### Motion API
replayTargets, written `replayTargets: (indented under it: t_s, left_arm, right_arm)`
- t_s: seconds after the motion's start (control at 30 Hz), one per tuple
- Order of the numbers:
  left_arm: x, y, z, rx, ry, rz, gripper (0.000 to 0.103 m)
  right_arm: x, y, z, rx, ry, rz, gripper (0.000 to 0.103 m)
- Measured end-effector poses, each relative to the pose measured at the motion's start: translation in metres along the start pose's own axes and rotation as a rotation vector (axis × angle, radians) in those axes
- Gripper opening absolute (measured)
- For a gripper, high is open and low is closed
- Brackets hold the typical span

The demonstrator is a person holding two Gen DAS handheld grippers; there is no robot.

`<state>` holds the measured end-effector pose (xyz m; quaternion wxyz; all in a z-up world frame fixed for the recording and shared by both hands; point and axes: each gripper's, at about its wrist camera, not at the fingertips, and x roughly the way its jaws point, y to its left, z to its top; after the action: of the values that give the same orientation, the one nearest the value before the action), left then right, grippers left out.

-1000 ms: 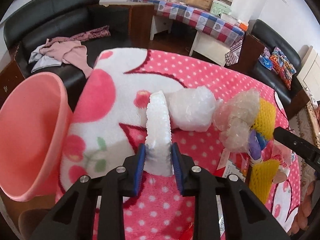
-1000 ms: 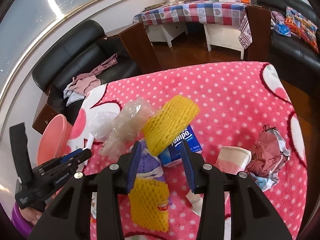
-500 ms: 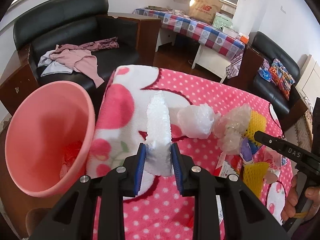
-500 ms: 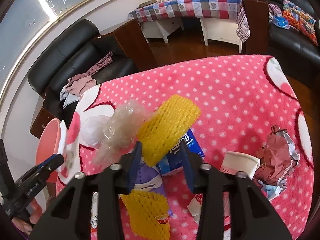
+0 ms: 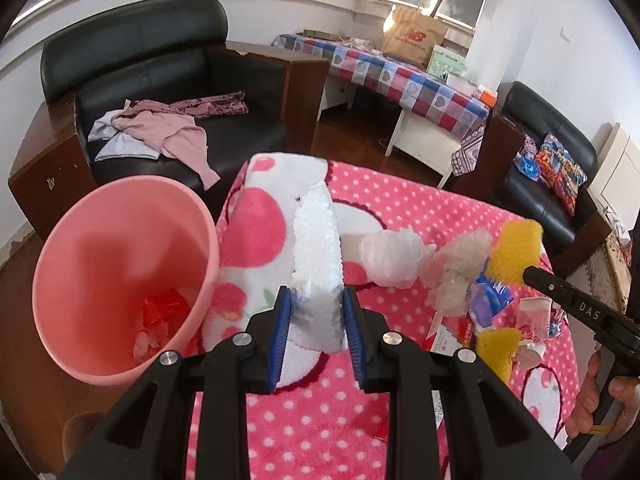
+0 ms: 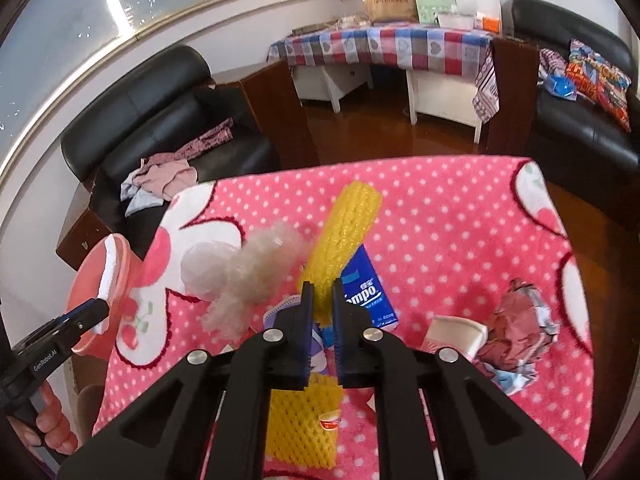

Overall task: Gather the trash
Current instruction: 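Carry the foam strip and yellow net over the pink bucket and release both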

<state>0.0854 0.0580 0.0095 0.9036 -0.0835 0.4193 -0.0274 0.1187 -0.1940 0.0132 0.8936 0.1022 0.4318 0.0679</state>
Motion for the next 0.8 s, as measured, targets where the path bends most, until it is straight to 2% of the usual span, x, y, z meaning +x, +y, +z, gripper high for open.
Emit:
replayTargets:
  t_s: [0.33, 0.8]
  left_arm:
    - [-0.036, 0.011, 0.005, -0.038, -0.085, 0.003, 0.026]
    - [-0.081, 0.05, 0.01, -0.096, -0.209, 0.112, 0.026]
  right_arm:
    - [-0.04, 0.026, 0.008, -0.065, -0.089, 0.04, 0.009]
    - [-0.045, 0.122, 0.01, -0.251, -0.122, 0.167, 0.009]
